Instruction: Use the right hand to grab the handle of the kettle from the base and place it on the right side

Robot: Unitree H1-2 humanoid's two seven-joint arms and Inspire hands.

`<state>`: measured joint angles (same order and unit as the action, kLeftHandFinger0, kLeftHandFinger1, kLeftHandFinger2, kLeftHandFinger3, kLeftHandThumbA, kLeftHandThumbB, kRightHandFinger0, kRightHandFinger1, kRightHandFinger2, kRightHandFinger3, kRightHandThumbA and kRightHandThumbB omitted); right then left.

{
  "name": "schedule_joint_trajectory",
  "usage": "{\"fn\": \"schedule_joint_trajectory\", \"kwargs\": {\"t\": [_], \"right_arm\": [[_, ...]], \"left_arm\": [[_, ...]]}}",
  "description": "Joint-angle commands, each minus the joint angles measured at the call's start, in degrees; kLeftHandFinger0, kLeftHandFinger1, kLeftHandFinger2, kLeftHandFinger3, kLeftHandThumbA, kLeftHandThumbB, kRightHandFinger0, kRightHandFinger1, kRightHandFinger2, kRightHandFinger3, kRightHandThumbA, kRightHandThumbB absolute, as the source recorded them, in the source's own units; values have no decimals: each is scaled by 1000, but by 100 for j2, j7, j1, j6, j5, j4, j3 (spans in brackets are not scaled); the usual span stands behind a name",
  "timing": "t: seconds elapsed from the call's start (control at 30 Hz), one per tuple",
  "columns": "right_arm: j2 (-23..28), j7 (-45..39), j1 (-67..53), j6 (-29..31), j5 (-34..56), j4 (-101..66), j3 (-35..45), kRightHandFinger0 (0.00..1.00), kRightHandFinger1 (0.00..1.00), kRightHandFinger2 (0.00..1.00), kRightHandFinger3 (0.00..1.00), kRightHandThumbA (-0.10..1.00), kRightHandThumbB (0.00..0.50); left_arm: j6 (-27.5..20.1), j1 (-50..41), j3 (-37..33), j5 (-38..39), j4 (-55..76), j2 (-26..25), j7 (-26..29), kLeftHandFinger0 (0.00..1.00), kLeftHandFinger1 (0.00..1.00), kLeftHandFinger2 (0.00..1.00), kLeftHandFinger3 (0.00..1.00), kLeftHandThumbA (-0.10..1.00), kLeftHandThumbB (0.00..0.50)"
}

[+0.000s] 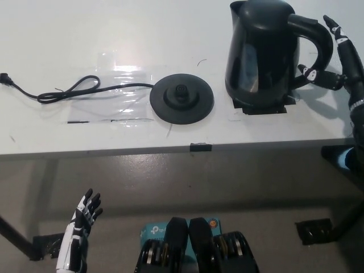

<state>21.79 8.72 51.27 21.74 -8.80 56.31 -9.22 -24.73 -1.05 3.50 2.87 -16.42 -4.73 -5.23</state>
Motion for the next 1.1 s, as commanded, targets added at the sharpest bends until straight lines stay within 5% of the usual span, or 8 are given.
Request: {"fn": "schedule_joint_trajectory", "kwargs": {"t": [0.0, 0.1, 0.23, 0.5, 0.67, 0.87, 0.93, 1.07], "right_arm": [[690, -2656, 130, -971, 2344, -1840, 793, 1000, 1000, 1000, 1000, 859, 500], [716, -2488, -245, -1245, 2560, -2672, 974, 1000, 1000, 1000, 1000, 1000, 500], [698, -2375, -572, -1529, 2843, -3402, 1247, 1000, 1000, 1000, 1000, 1000, 472], [643, -1636, -1274, -1152, 2717, -4772, 1938, 1000, 1000, 1000, 1000, 1000, 421], [156, -1098, -2068, -1323, 3210, -6871, 2283, 1000, 1000, 1000, 1000, 1000, 500], [-1052, -1013, -3964, -746, 1556, -9759, 1364, 1000, 1000, 1000, 1000, 1000, 500], [-1377, -1214, -4480, -339, 611, -9674, 1186, 1000, 1000, 1000, 1000, 1000, 421], [-1628, -1313, -5377, 140, 454, -8661, 804, 1000, 1000, 1000, 1000, 1000, 334]], "left_arm": [[-220, 113, 76, 67, 152, -32, -91, 1000, 1000, 1000, 1000, 1000, 492], [-220, 94, 80, 92, 175, -41, -112, 1000, 1000, 1000, 1000, 1000, 494], [-220, 83, 85, 81, 181, -47, -85, 1000, 1000, 1000, 1000, 1000, 499], [-220, 133, 76, 111, 131, -75, -143, 1000, 1000, 1000, 1000, 1000, 492], [-220, 195, 86, 123, 58, -87, -149, 1000, 1000, 1000, 1000, 1000, 500], [-220, 53, 6, 36, 73, -80, -131, 1000, 1000, 1000, 1000, 1000, 495], [-220, -22, -13, 14, 81, -66, -131, 1000, 1000, 1000, 1000, 1000, 496], [-220, -186, -77, -60, 159, -77, -147, 1000, 1000, 1000, 1000, 1000, 485]]}}
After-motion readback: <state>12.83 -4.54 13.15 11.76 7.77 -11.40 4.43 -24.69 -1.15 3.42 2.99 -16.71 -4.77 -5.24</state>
